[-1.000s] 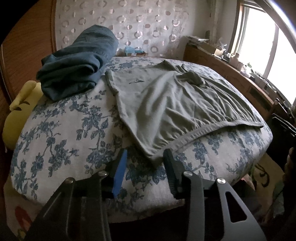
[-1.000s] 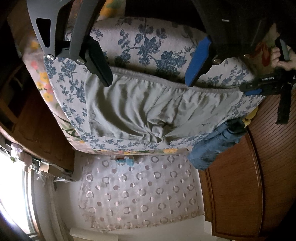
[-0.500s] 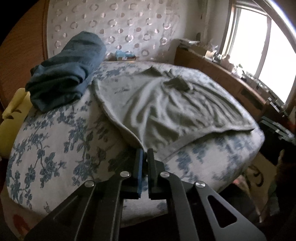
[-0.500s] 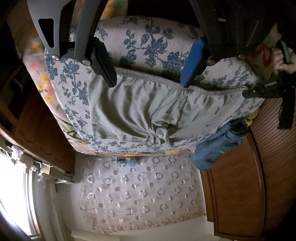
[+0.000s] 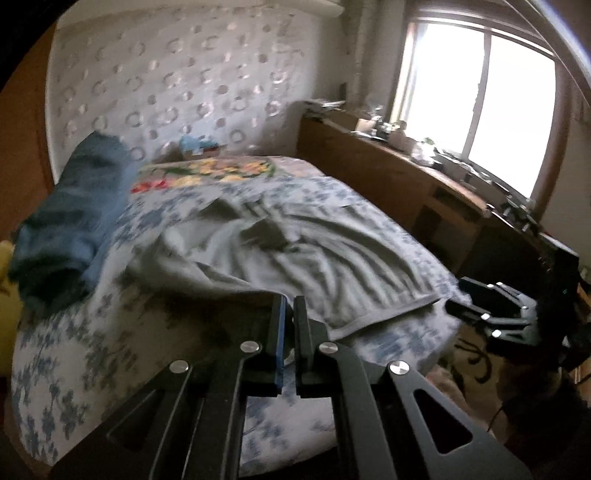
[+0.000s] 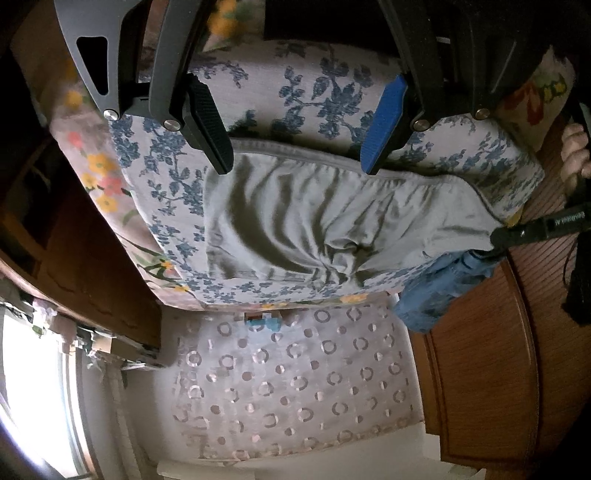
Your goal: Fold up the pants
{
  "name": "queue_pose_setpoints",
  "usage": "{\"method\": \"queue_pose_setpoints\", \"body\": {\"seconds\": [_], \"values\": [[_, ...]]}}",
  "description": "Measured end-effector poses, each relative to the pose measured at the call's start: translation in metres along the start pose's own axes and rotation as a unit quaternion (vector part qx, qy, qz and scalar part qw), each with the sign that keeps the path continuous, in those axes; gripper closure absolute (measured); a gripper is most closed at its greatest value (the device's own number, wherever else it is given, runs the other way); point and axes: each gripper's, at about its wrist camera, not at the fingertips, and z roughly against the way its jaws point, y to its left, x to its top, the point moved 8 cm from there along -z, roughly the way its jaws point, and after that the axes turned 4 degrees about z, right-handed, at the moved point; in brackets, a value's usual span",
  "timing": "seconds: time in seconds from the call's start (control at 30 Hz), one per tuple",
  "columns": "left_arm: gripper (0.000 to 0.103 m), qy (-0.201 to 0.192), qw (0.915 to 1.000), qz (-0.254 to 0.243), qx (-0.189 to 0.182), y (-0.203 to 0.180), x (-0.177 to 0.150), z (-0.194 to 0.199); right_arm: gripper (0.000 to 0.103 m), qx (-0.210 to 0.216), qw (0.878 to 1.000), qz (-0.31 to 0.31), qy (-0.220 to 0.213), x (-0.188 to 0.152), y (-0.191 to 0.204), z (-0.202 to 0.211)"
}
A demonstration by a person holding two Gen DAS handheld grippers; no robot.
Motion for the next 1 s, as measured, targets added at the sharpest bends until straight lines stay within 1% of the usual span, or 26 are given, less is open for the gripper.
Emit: {"method": "queue_pose_setpoints", "body": {"seconds": [0.17,0.3,0.37,0.57,0.63,0.77,0.8,0.83,0.87,0.93,1.0], "values": [[0.099,-0.002,0.9996,-0.025,-0.014,-0.029,0.016,-0.01,0.03,-0.002,1.0,-0.004,-0.004,-0.005,-0.002,0.01],[0.099,0.006,0.9992,-0.037,-0.015,-0.044,0.018,-0.022,0.03,-0.002,1.0,-0.009,-0.005,-0.004,-0.006,0.014],[0.099,0.013,0.9992,-0.034,-0.015,-0.047,0.015,-0.026,0.03,-0.001,1.0,-0.013,-0.007,-0.004,-0.006,0.017],[0.099,0.007,0.9988,-0.045,0.021,-0.048,0.015,-0.028,0.03,0.003,1.0,-0.012,-0.015,-0.001,-0.008,0.021],[0.098,0.006,0.9985,-0.047,0.027,-0.045,0.015,-0.027,0.03,0.004,1.0,-0.013,-0.015,-0.001,-0.008,0.02],[0.098,-0.005,0.9969,-0.067,0.041,-0.042,0.015,-0.019,0.03,0.006,1.0,-0.015,-0.019,-0.001,-0.006,0.015],[0.093,-0.009,0.9965,-0.071,0.043,-0.04,0.014,-0.016,0.03,0.007,1.0,-0.014,-0.019,-0.001,-0.005,0.014],[0.083,-0.011,0.9963,-0.074,0.043,-0.037,0.014,-0.014,0.03,0.007,1.0,-0.014,-0.018,-0.001,-0.003,0.012],[0.08,-0.012,0.9964,-0.072,0.043,-0.033,0.013,-0.012,0.03,0.008,1.0,-0.013,-0.017,-0.001,-0.002,0.01],[0.06,-0.01,0.9972,-0.06,0.043,-0.022,0.011,-0.011,0.03,0.012,1.0,-0.012,-0.014,0.0,0.004,0.004],[0.059,-0.003,0.9976,-0.049,0.048,-0.011,0.007,-0.012,0.03,0.018,1.0,-0.009,-0.01,0.003,0.009,-0.003]]}}
